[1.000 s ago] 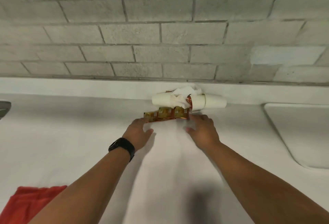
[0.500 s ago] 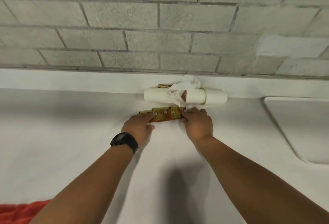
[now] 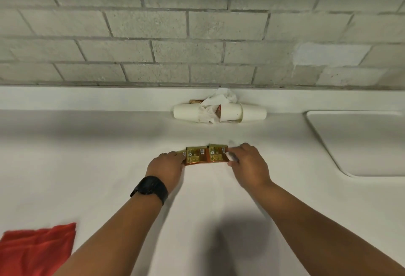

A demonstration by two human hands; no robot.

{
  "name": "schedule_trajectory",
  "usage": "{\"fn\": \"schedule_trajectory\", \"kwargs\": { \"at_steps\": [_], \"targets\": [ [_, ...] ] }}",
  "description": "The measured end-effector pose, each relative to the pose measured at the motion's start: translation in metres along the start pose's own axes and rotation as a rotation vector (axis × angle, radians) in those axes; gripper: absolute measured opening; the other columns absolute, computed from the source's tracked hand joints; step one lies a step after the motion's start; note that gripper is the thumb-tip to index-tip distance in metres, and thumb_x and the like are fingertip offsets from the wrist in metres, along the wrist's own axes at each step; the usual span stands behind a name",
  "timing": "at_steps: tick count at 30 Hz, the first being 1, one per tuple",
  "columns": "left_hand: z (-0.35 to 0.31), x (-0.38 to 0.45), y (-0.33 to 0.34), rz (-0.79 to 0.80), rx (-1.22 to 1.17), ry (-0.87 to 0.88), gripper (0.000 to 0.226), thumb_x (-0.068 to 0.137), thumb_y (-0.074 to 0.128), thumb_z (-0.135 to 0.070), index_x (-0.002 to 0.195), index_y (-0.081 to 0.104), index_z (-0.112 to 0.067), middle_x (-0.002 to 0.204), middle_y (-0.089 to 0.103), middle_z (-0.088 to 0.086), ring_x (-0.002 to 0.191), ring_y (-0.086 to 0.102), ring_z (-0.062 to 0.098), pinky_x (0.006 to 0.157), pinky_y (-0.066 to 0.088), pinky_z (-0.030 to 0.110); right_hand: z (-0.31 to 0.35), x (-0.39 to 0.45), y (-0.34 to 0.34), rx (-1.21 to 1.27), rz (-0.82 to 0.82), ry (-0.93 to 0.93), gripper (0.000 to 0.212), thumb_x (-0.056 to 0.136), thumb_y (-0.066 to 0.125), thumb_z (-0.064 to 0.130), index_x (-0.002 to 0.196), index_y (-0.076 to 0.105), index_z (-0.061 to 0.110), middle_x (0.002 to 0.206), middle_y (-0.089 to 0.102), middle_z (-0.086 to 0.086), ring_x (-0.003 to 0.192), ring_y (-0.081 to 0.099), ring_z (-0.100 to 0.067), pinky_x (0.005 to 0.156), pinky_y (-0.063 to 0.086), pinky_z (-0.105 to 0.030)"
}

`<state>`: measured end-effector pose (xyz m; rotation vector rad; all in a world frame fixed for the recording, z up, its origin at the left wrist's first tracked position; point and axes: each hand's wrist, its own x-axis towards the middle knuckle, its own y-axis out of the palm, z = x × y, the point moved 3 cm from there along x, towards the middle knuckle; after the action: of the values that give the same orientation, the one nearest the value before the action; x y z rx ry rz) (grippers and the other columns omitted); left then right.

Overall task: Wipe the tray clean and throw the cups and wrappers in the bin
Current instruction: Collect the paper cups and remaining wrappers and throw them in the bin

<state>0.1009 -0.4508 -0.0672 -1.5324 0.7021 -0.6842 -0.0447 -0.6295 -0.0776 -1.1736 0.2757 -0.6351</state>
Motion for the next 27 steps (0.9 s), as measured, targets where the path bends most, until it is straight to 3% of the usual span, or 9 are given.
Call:
{"fn": "schedule_trajectory", "kwargs": {
  "at_steps": [3,5,7,12,14,16,18,21,27],
  "targets": [
    [-0.001,-0.011,-0.001,-0.004,-0.020,0.000,0.032,0.099,0.038,-0.029,0.126,0.055,-0.027,0.113,0.061,-0.002,0.101,0.057,0.021,0.074,0.043,0.029,-0.011,-0.003,-0.011,0.098,-0.013,0.134,0.036,0.084,0.068,0.026,0.119,0.063,0.026,0.113,0.055,-0.001,0.109,0.049,-0.024,0.080,0.042,-0.030],
    [-0.002,-0.017,-0.001,0.005,-0.041,-0.003,0.031,0.099,0.039,-0.028,0.125,0.056,-0.026,0.112,0.060,-0.002,0.100,0.057,0.020,0.074,0.042,0.028,-0.013,-0.001,-0.015,-0.029,0.017,0.105,0.023,0.087,0.058,0.023,0.105,0.069,0.032,0.099,0.058,-0.002,0.100,0.052,-0.027,0.072,0.038,-0.029],
    [-0.003,-0.021,0.000,0.023,-0.075,-0.011,0.031,0.099,0.040,-0.028,0.125,0.056,-0.023,0.112,0.058,-0.001,0.099,0.057,0.020,0.073,0.042,0.027,-0.013,0.000,-0.018,-0.099,0.033,0.075,0.032,0.088,0.050,0.015,0.101,0.070,0.035,0.095,0.060,-0.002,0.094,0.053,-0.026,0.072,0.040,-0.030],
    [-0.003,-0.028,0.002,0.074,-0.149,-0.020,0.034,0.099,0.041,-0.030,0.129,0.054,-0.020,0.120,0.052,0.001,0.099,0.059,0.022,0.080,0.049,0.031,-0.010,0.009,-0.023,-0.050,0.025,0.132,0.020,0.089,0.048,0.015,0.087,0.068,0.019,0.096,0.060,-0.003,0.093,0.057,-0.026,0.077,0.049,-0.035],
    [-0.001,-0.028,0.003,0.082,-0.175,-0.028,0.038,0.099,0.042,-0.030,0.135,0.050,-0.022,0.139,0.046,0.000,0.116,0.054,0.021,0.093,0.047,0.032,-0.005,0.014,-0.019,0.046,0.004,0.132,0.013,0.088,0.055,0.022,0.092,0.067,0.021,0.102,0.061,0.001,0.097,0.059,-0.022,0.080,0.050,-0.035],
    [0.001,-0.027,0.005,0.101,-0.187,-0.034,0.040,0.098,0.043,-0.030,0.138,0.047,-0.023,0.151,0.037,-0.001,0.129,0.045,0.021,0.103,0.042,0.033,0.000,0.015,-0.012,0.169,0.092,0.108,0.029,0.083,0.064,0.032,0.112,0.063,0.029,0.117,0.060,0.008,0.109,0.056,-0.018,0.088,0.047,-0.034],
    [0.002,-0.024,0.005,0.096,-0.173,-0.030,0.035,0.097,0.044,-0.032,0.130,0.052,-0.021,0.137,0.052,0.000,0.120,0.051,0.022,0.095,0.047,0.035,0.009,0.013,-0.010,0.251,0.215,-0.003,0.055,0.070,0.070,0.048,0.122,0.054,0.042,0.122,0.060,0.016,0.111,0.056,-0.012,0.090,0.046,-0.034],
    [0.003,-0.020,0.003,0.064,-0.152,-0.020,0.025,0.096,0.046,-0.035,0.113,0.054,-0.018,0.110,0.063,-0.001,0.100,0.056,0.021,0.073,0.046,0.031,0.022,0.010,-0.002,0.186,0.304,-0.215,0.068,0.059,0.074,0.057,0.121,0.048,0.045,0.116,0.060,0.020,0.108,0.055,-0.009,0.088,0.047,-0.036],
    [0.005,-0.011,0.001,0.080,-0.118,0.014,0.033,0.093,0.051,-0.042,0.121,0.053,-0.025,0.109,0.062,-0.002,0.101,0.056,0.020,0.076,0.043,0.030,0.030,0.004,0.008,-0.099,0.091,-0.249,0.037,0.091,0.053,0.029,0.127,0.056,0.032,0.113,0.061,0.004,0.106,0.055,-0.022,0.081,0.048,-0.033]
  ]
}}
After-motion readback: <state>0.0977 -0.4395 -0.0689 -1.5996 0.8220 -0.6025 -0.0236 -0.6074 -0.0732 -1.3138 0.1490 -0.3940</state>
